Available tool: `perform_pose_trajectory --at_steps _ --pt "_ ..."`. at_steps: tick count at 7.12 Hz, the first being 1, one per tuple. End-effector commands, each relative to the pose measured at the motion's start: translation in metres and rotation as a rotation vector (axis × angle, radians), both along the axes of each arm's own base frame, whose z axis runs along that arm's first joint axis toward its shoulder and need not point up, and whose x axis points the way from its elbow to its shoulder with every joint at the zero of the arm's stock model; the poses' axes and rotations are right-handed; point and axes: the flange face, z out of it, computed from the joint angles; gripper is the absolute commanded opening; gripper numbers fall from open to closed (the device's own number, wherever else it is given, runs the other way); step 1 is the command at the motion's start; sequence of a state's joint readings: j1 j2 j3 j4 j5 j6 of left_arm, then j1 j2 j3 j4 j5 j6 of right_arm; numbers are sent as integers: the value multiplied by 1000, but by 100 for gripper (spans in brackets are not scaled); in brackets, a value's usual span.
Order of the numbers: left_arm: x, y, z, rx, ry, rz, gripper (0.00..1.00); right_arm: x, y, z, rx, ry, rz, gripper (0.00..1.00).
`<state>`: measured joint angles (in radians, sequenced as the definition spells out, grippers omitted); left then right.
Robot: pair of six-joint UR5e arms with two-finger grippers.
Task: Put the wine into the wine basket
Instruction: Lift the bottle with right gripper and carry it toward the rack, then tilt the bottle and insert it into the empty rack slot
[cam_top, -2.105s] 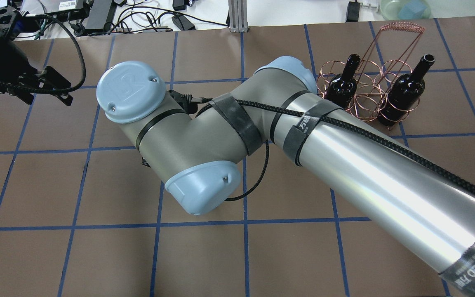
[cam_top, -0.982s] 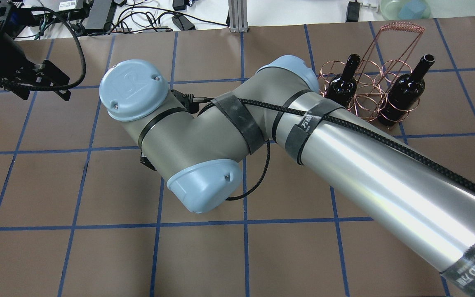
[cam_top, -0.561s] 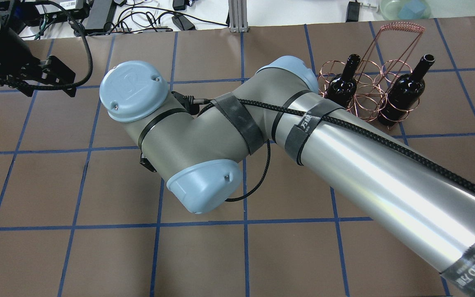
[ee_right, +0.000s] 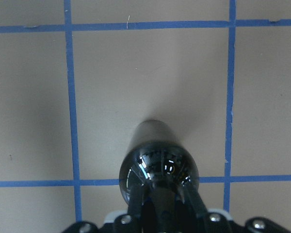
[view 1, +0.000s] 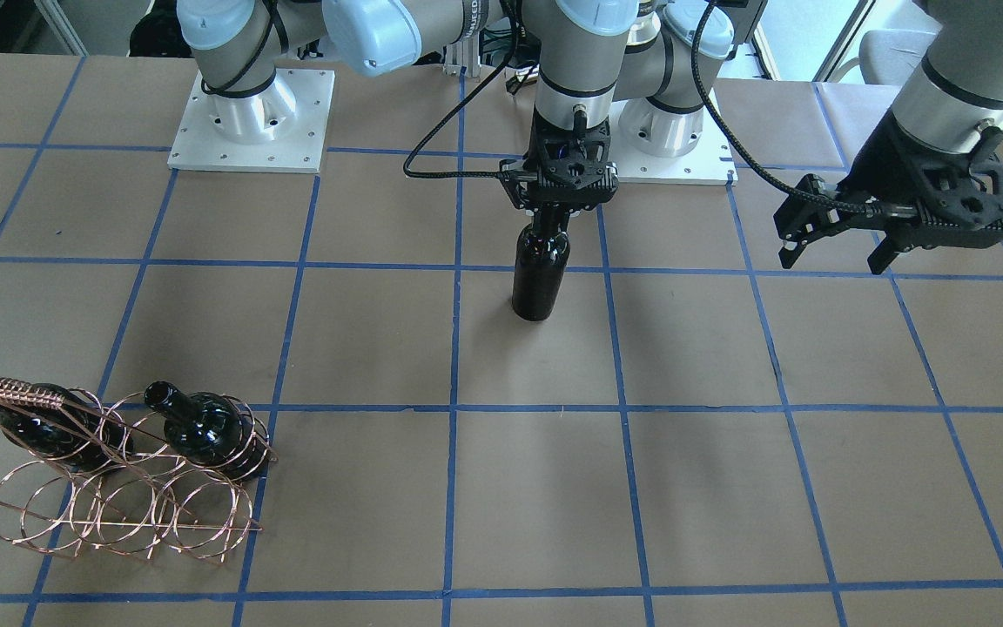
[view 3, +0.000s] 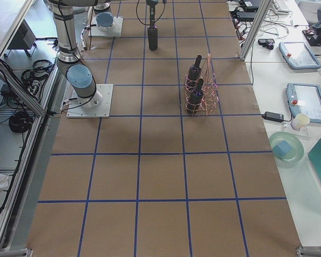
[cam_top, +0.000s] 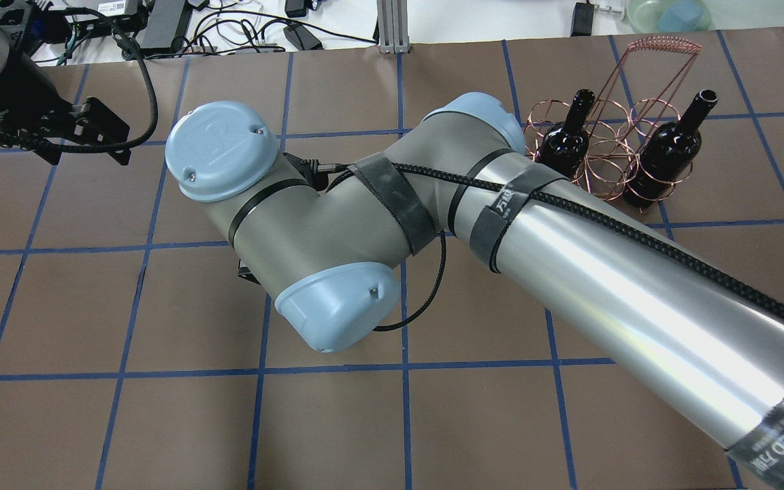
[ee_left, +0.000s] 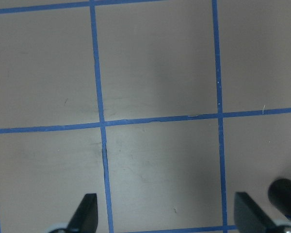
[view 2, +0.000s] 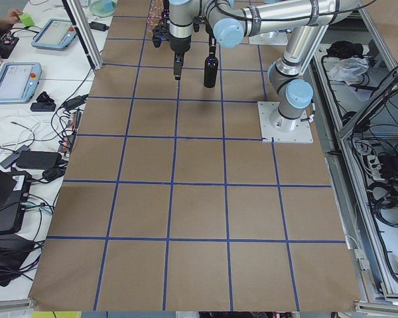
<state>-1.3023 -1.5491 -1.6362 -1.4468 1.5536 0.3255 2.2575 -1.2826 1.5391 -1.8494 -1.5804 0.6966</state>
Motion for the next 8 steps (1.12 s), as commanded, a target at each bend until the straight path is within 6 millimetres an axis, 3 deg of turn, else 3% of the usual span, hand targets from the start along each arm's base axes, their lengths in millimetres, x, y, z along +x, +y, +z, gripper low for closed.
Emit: perform_pose_trajectory --at_steps 1,2,3,5,6,8 --pt "1 0 -1 2 2 0 100 -17 -12 23 -20 -32 -3 28" --pt "0 0 -1 2 2 0 100 -56 -31 50 -13 -61 -28 27" --pt "-1 0 -1 0 6 1 100 -108 -42 77 16 -45 26 26" --pt "-4 2 4 -11 10 1 100 -215 -63 109 90 -12 115 26" --pt "-13 3 7 -17 9 13 100 -269 -72 123 100 -16 185 26" --pt "-56 9 16 -35 7 14 100 -381 -106 135 81 -25 276 26"
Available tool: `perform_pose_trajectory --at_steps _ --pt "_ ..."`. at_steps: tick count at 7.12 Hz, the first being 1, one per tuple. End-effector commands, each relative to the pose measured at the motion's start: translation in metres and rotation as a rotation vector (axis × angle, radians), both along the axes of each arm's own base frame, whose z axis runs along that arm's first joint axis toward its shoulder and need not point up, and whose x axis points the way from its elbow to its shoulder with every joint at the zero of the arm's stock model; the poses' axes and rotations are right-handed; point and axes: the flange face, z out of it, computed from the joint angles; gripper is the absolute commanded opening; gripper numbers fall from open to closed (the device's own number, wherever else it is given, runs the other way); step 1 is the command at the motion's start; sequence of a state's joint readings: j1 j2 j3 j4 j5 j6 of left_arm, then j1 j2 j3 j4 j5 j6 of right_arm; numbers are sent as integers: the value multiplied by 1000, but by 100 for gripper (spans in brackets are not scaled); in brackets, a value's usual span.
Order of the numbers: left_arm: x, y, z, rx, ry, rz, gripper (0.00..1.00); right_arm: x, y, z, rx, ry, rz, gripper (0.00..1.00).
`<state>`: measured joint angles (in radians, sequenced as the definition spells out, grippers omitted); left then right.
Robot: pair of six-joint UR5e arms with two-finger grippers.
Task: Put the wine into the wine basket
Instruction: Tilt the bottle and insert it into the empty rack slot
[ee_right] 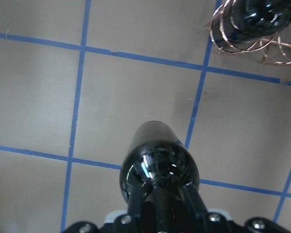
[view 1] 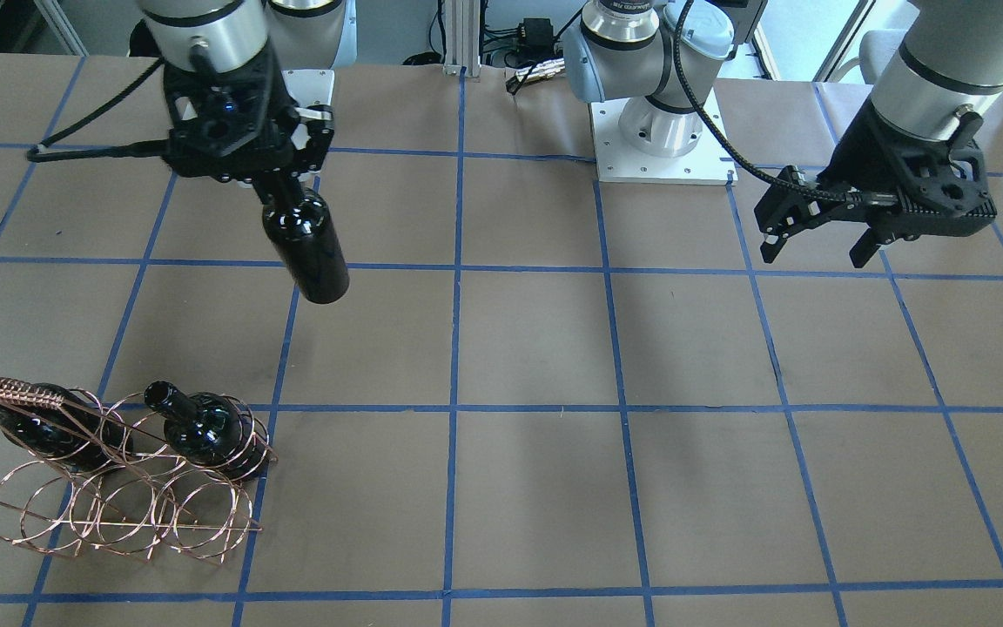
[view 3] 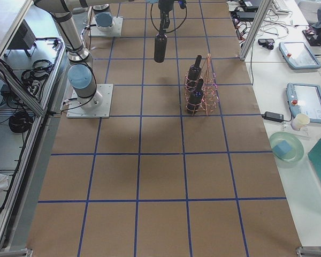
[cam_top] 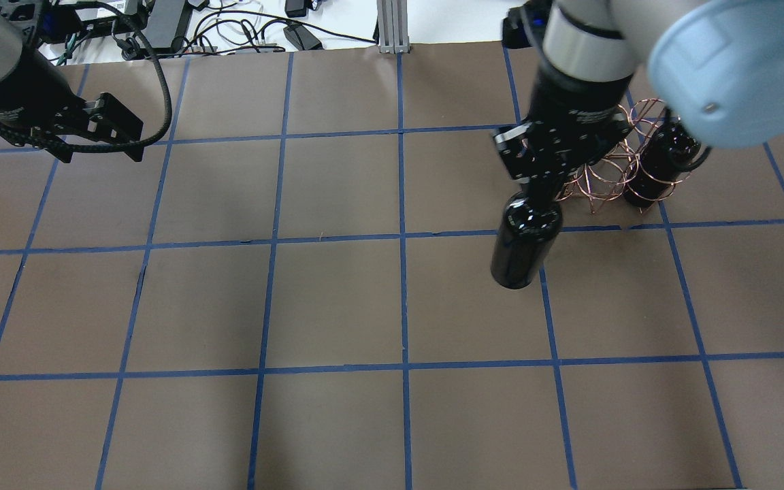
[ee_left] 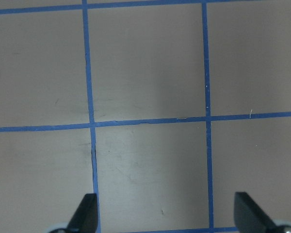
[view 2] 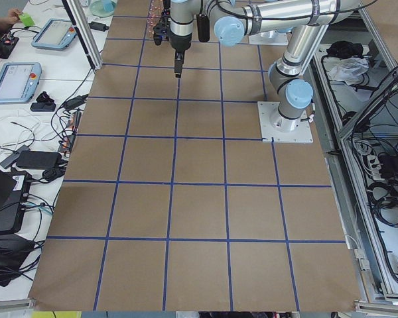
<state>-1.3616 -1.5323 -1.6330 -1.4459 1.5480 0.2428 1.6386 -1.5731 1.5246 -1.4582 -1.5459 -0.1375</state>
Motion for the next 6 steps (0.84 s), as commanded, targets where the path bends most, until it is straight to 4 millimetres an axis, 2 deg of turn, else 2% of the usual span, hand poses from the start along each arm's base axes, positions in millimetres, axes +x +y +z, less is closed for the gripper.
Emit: perform_pose_trajectory --at_steps 1,2,3,4,5,6 --pt "-47 12 15 -32 7 -36 100 -102 -24 13 -18 3 153 26" --pt "-61 15 17 -40 8 -49 100 -126 -44 23 -30 30 165 26" --pt "-76 18 18 -41 13 -43 100 -132 -77 35 -58 37 164 26" --pt "-81 21 20 -44 17 -51 100 -132 -92 41 -74 36 167 26" --pt "-80 22 21 -47 10 -50 100 -132 -99 40 -89 27 170 26" --pt "-81 22 20 -45 11 -50 100 -134 -113 31 -116 34 179 26"
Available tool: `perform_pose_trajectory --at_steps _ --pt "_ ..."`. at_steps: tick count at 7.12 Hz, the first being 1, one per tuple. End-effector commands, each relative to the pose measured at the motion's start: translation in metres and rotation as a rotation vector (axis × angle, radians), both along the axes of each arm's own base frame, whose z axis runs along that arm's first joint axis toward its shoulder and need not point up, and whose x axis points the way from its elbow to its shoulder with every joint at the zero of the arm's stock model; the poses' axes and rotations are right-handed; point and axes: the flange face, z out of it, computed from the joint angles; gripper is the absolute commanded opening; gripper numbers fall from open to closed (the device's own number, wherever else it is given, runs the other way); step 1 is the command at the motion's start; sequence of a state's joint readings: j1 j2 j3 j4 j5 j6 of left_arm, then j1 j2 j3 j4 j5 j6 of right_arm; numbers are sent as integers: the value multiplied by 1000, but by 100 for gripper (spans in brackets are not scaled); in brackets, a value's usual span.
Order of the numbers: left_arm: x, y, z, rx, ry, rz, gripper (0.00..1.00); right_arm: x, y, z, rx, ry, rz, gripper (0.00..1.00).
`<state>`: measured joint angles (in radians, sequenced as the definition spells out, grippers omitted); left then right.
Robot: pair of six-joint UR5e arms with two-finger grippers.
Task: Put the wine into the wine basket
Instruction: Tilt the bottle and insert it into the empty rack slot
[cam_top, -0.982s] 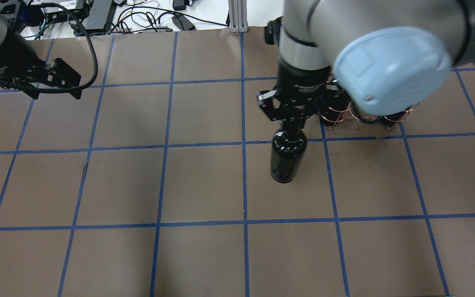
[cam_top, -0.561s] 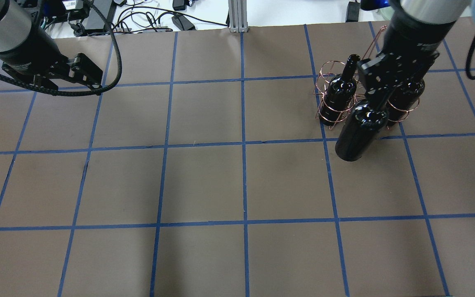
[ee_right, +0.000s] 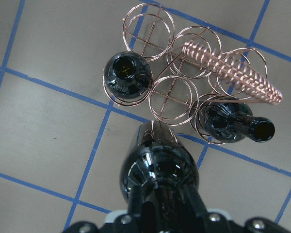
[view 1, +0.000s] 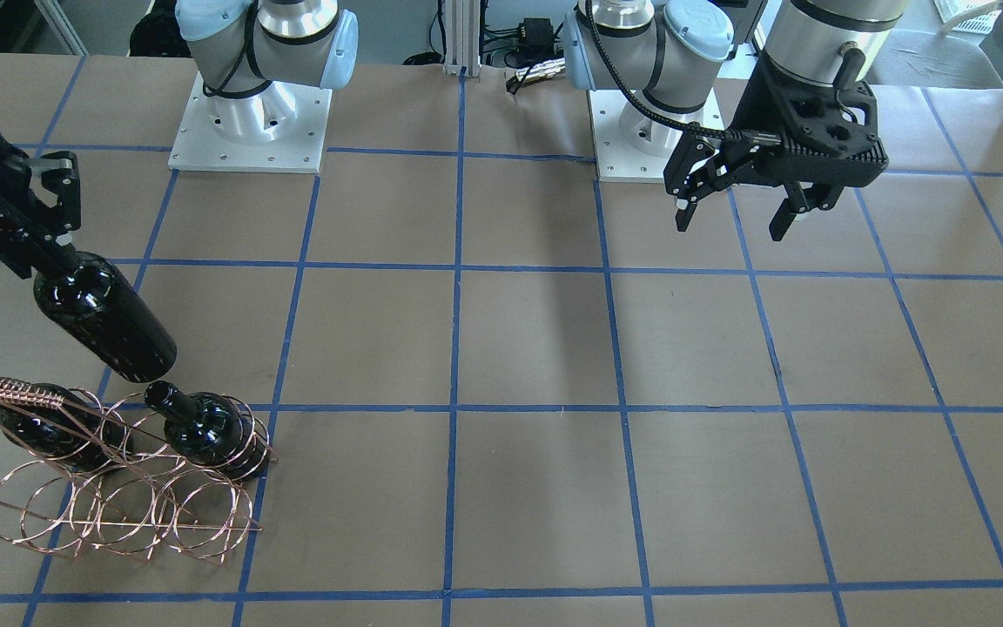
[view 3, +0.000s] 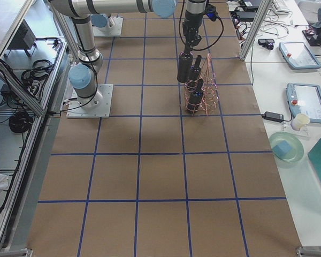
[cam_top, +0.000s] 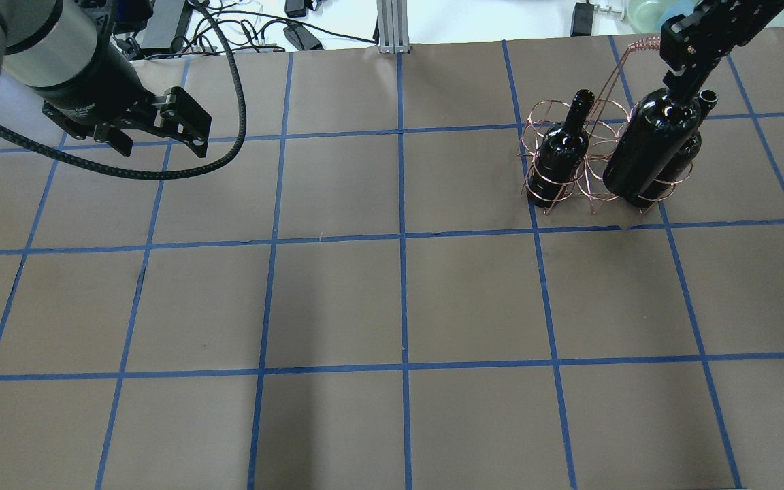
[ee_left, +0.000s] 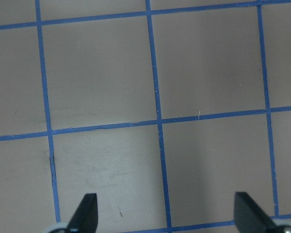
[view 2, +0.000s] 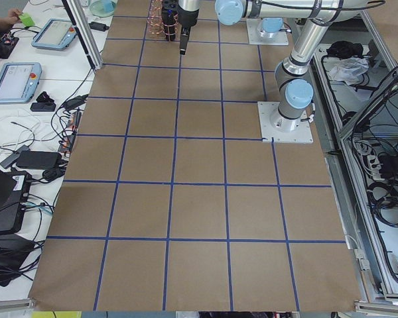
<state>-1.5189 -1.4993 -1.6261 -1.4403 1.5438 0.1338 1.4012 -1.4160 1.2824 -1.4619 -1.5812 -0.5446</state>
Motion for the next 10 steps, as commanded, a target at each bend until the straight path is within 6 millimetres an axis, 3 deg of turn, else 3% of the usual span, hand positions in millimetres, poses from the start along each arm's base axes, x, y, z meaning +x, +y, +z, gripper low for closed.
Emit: perform_pose_trajectory --at_steps 1,3,5,6,10 --pt "-2 1 -1 4 4 -1 100 -4 -25 -9 -64 9 45 26" --pt "0 4 -3 12 -13 -8 100 -6 -40 -21 -92 -7 87 27" --pt "0 5 -5 24 -13 -8 100 -9 -54 -52 -56 -32 154 28" --pt "0 6 -9 46 -10 -9 100 -10 -54 -58 -36 -16 163 28" --pt "0 8 -16 64 -11 -13 100 -12 -49 -54 -29 11 170 28"
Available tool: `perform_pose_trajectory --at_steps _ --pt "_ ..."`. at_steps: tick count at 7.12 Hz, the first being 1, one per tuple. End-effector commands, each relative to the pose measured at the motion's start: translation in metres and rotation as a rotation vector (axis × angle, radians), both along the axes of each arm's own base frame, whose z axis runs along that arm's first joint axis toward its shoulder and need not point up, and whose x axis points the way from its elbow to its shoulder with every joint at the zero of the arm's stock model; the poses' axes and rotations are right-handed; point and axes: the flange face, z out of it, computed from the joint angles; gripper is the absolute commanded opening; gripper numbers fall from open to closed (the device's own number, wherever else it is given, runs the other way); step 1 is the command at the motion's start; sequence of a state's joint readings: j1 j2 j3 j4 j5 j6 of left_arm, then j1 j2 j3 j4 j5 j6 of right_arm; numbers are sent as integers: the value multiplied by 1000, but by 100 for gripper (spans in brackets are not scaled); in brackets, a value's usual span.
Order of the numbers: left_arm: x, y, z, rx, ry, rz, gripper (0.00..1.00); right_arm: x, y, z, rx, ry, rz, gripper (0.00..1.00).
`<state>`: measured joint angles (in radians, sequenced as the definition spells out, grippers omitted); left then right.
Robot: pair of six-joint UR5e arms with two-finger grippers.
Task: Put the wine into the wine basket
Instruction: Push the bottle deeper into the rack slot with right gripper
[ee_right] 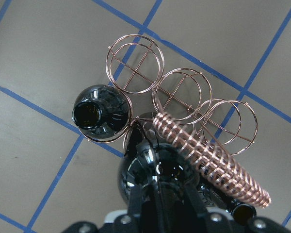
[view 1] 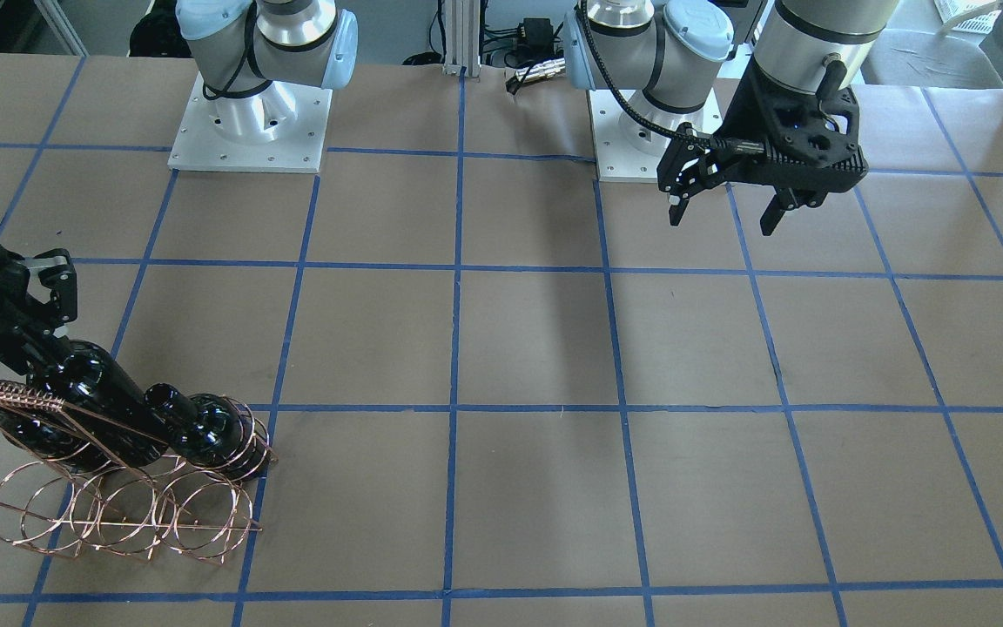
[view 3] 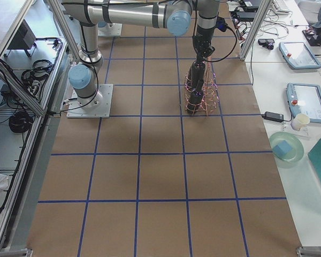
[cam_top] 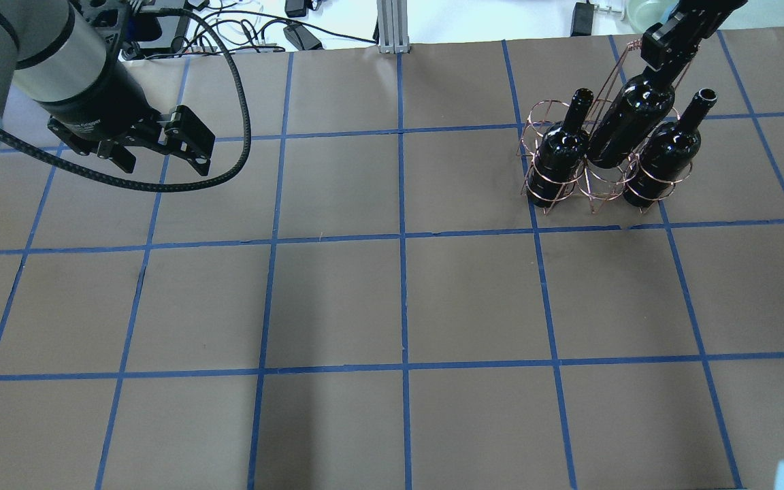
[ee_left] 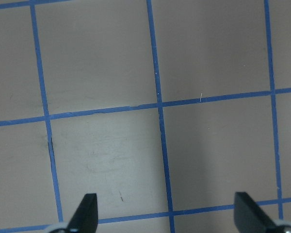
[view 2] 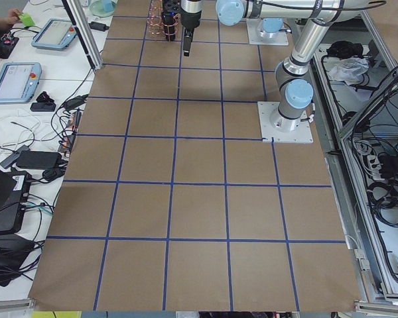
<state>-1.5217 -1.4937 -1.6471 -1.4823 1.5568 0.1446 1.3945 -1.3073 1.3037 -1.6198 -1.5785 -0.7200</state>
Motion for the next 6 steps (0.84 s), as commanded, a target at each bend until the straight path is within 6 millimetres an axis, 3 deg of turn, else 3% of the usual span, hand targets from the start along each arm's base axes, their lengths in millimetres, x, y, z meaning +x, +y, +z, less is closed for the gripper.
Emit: perform_pose_trajectory --at_steps 1,6 --pt "0 1 -4 8 0 -1 100 -1 2 3 -2 4 1 28" --pt "2 1 -4 9 -21 -1 100 0 12 3 35 -8 -1 28"
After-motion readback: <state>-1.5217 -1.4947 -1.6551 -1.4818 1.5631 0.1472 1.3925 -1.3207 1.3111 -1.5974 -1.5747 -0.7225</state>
